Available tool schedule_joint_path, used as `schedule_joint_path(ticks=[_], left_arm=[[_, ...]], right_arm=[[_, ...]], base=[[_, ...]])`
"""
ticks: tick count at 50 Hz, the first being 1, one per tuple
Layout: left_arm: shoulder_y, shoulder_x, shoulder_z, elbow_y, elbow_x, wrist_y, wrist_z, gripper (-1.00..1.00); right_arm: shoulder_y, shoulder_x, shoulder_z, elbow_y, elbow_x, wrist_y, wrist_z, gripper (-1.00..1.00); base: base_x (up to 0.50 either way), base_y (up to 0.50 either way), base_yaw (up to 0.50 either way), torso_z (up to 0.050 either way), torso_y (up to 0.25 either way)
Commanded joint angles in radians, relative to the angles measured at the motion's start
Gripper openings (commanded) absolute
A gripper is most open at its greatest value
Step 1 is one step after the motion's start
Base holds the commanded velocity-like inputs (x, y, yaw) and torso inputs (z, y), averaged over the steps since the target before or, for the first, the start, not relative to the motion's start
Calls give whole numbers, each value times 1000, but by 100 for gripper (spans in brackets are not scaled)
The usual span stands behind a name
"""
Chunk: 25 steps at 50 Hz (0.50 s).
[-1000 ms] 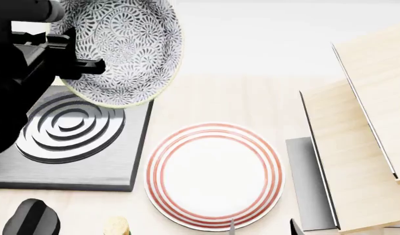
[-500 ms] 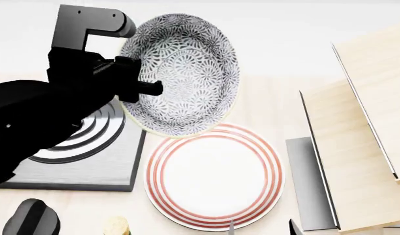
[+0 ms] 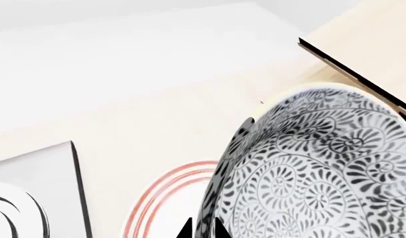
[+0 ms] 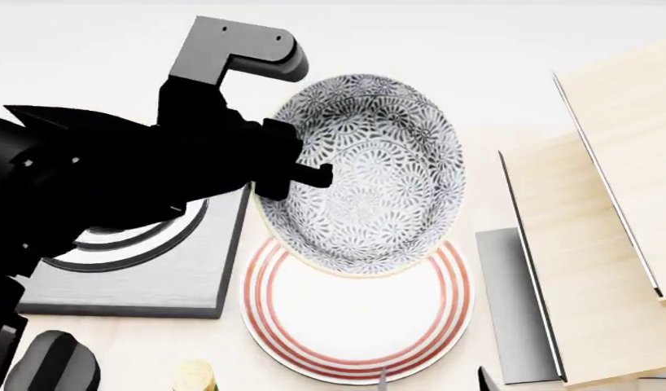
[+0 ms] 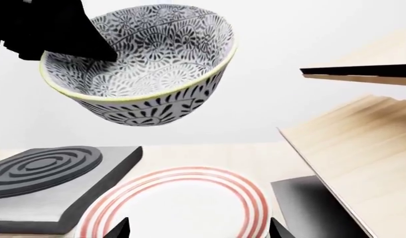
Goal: Pick up the akita bowl and put it on the plate.
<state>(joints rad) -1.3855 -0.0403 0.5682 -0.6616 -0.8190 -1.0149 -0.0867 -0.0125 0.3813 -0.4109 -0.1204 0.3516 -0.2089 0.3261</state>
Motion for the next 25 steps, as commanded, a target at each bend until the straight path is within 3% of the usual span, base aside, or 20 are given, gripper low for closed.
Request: schedule_joint_path(ticks=[1, 13, 18, 25], left_arm=[[-75, 36, 70, -52, -85, -84, 12, -100], [-94, 39, 298, -177, -267, 0, 84, -100], [-116, 40, 467, -256, -454, 95, 104, -100], [-172, 40, 735, -362, -827, 239, 100, -100]], right_arm=[[-1, -2, -6, 3, -1, -3, -1, 100], [-3, -1, -7, 7, 3, -8, -2, 100], [1, -2, -10, 12, 4, -6, -3, 100], [3, -2, -10, 19, 7, -9, -5, 100]], base=[[0, 0, 0, 0, 0], [0, 0, 0, 0, 0], [0, 0, 0, 0, 0], [0, 0, 0, 0, 0]])
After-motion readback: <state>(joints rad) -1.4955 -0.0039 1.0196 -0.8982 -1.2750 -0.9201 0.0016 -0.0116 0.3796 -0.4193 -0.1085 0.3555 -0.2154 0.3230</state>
